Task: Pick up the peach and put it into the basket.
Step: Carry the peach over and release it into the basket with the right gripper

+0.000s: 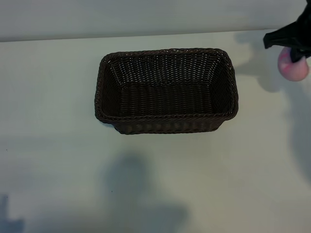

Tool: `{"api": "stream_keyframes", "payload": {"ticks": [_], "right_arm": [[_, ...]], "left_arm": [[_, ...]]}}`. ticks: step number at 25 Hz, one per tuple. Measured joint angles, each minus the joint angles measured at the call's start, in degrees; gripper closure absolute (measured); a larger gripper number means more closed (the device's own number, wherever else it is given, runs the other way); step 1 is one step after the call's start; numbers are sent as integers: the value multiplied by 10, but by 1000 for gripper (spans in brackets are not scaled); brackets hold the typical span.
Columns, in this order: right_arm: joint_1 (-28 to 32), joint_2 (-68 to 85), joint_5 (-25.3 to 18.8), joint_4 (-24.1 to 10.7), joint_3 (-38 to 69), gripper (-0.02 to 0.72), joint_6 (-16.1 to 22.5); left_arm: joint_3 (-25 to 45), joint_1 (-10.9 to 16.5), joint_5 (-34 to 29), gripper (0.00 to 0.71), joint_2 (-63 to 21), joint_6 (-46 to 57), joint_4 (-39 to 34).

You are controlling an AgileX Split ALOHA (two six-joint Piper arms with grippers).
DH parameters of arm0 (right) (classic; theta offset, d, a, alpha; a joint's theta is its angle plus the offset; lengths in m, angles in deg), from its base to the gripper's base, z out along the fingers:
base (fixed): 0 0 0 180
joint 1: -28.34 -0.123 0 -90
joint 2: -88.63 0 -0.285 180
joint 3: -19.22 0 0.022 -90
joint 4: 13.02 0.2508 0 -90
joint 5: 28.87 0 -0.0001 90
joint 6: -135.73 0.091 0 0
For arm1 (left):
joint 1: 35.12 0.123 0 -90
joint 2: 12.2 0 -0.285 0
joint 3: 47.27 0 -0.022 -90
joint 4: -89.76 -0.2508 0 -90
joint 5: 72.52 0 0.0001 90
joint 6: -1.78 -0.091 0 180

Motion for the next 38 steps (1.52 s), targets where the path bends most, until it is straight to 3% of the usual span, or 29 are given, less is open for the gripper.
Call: {"api": "stream_keyframes", "payload": {"ticks": [2, 8, 17, 38], "right_arm": [[-9, 0, -6, 20, -9, 662, -13], [-102, 0, -11, 34, -29, 662, -20], [-219, -7, 12, 32, -65, 662, 8], [-223, -208, 57, 35, -107, 662, -1]], "left_arm": [[0, 0, 0, 116, 0, 0, 0], [0, 0, 0, 116, 0, 0, 0], [0, 0, 0, 117, 0, 0, 0], [0, 0, 0, 117, 0, 0, 0]]}}
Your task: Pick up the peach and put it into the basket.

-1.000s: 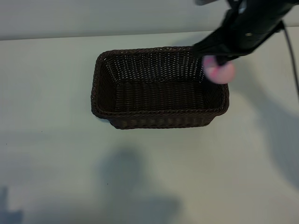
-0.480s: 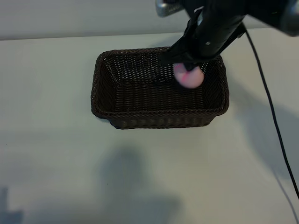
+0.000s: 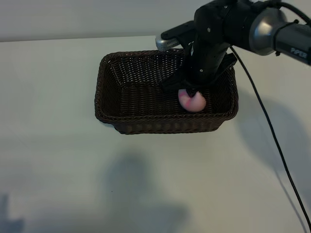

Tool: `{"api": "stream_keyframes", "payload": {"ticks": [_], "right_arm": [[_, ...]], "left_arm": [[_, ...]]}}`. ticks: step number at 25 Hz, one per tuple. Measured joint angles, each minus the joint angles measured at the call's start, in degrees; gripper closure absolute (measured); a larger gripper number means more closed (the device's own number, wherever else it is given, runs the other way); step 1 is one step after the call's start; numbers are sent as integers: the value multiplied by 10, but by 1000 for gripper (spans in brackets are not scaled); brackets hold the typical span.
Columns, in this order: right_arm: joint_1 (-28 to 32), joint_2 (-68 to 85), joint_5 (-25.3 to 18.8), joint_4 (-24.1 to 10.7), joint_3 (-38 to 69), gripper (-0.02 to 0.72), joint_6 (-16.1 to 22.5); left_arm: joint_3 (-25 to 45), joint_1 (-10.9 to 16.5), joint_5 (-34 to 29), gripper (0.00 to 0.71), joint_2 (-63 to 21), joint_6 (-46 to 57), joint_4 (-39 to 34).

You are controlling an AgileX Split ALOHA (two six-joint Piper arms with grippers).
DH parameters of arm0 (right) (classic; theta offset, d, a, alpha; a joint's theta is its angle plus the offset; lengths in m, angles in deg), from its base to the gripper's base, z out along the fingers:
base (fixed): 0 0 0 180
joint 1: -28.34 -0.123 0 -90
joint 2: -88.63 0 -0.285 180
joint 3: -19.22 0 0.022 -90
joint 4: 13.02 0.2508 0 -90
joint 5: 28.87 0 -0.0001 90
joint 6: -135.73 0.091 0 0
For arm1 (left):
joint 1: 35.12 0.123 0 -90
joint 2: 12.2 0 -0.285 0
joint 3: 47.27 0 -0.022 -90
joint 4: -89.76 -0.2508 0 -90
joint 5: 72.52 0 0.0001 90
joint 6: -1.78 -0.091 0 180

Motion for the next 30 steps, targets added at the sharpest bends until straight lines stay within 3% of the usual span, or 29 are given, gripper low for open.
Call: {"api": "stream_keyframes", "payload": {"ticks": [3, 6, 8, 13, 15, 19, 23, 30], "right_arm": [[0, 0, 0, 1, -2, 654, -2], [0, 0, -1, 1, -4, 574, -2], [0, 0, -3, 4, -4, 462, -4], [0, 7, -7, 24, -4, 80, -23], [0, 18, -10, 32, -4, 16, -32], [0, 42, -11, 36, -8, 13, -36], [8, 56, -17, 35, -33, 77, -32], [94, 63, -76, 20, -102, 113, -38]], "left_arm": [[0, 0, 0, 117, 0, 0, 0], [0, 0, 0, 117, 0, 0, 0], [0, 0, 0, 117, 0, 0, 0], [0, 0, 0, 117, 0, 0, 0], [0, 0, 0, 118, 0, 0, 0], [0, 0, 0, 118, 0, 0, 0], [0, 0, 0, 118, 0, 0, 0], [0, 0, 0, 118, 0, 0, 0]]}}
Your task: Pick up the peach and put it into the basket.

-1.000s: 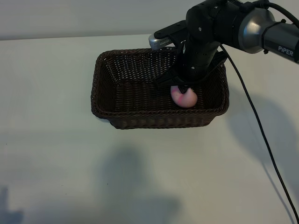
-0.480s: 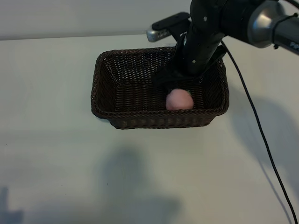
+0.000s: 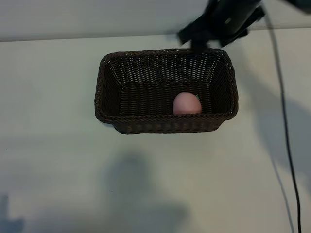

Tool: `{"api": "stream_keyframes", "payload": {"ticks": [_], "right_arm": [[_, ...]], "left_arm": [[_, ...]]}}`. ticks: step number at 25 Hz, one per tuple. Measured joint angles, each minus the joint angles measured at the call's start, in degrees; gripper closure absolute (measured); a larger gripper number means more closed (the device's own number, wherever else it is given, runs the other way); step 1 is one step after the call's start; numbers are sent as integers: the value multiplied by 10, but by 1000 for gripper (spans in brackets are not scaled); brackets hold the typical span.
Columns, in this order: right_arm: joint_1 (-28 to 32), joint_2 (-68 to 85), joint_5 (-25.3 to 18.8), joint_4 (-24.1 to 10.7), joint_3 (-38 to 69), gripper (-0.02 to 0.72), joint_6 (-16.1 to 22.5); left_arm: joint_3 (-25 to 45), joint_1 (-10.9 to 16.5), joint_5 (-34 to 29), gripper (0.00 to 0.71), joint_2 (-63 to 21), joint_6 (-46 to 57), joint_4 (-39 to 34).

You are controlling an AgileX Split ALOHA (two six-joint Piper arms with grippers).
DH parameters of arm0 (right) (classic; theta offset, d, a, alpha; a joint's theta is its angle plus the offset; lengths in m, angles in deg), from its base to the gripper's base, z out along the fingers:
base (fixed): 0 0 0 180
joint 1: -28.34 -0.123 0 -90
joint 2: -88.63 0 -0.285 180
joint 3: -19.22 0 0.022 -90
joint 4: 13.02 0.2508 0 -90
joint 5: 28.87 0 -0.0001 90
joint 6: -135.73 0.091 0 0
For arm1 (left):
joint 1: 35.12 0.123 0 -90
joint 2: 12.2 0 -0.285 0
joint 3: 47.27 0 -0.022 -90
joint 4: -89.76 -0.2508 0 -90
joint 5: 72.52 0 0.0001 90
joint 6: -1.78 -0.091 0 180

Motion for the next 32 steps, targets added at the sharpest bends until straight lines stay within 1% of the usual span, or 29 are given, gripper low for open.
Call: {"api": "stream_keyframes", "payload": {"ticks": [4, 6, 9, 12, 14, 17, 21, 27, 32], "right_arm": [[78, 0, -26, -14, -17, 116, -14], [119, 0, -32, -25, -17, 117, -16], [182, 0, -35, -31, -17, 118, -20], [238, 0, -38, -31, -17, 118, -28], [259, 1, -42, -27, -17, 118, -32], [270, 17, -45, -25, -17, 118, -39], [270, 59, -54, -18, -17, 118, -41], [270, 124, -102, -1, -17, 119, -43], [270, 180, -105, 17, -8, 120, -44]], "left_arm": [[0, 0, 0, 118, 0, 0, 0], [0, 0, 0, 118, 0, 0, 0], [0, 0, 0, 118, 0, 0, 0], [0, 0, 0, 118, 0, 0, 0], [0, 0, 0, 118, 0, 0, 0], [0, 0, 0, 118, 0, 0, 0], [0, 0, 0, 118, 0, 0, 0], [0, 0, 0, 118, 0, 0, 0], [0, 0, 0, 118, 0, 0, 0]]}}
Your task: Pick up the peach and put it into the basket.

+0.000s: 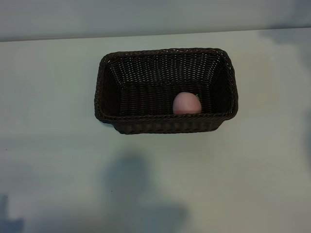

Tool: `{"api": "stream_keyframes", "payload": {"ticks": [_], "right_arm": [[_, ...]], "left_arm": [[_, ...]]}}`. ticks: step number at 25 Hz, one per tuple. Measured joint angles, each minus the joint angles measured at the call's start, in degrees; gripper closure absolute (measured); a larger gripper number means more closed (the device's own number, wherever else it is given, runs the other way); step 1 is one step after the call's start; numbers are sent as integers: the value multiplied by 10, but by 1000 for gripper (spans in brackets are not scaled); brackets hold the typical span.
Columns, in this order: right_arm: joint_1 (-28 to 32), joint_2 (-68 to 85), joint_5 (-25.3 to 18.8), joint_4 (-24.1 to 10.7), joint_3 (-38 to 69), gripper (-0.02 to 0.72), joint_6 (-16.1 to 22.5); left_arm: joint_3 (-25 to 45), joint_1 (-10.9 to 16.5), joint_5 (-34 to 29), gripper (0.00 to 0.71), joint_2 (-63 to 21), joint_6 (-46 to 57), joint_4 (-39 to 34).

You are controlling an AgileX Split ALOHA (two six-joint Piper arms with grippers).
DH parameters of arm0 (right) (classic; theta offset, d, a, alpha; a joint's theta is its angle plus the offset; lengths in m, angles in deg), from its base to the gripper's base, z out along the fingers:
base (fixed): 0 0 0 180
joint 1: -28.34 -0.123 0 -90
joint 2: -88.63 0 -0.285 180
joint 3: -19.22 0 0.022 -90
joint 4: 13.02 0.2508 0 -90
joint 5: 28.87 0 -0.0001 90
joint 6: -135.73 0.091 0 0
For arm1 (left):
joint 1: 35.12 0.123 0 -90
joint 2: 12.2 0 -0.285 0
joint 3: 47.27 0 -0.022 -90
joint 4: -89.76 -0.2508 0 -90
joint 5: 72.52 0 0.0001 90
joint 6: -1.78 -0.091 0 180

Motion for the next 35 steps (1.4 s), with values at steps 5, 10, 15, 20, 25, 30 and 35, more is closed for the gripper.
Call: {"api": "stream_keyframes", "payload": {"ticks": [5, 10, 15, 20, 25, 30, 35], "right_arm": [[0, 99, -1, 26, 75, 122, -13], [0, 212, -2, 50, 159, 122, -26], [0, 339, -1, 67, 230, 122, -30], [0, 473, 31, 67, 305, 122, -30], [0, 561, 61, 64, 389, 122, -31], [0, 634, 65, 38, 459, 122, -31], [0, 703, 68, 33, 507, 122, -31]], "left_arm": [[0, 0, 0, 118, 0, 0, 0], [0, 0, 0, 118, 0, 0, 0], [0, 0, 0, 118, 0, 0, 0], [0, 0, 0, 118, 0, 0, 0], [0, 0, 1, 118, 0, 0, 0], [0, 0, 1, 118, 0, 0, 0], [0, 0, 1, 118, 0, 0, 0]]}}
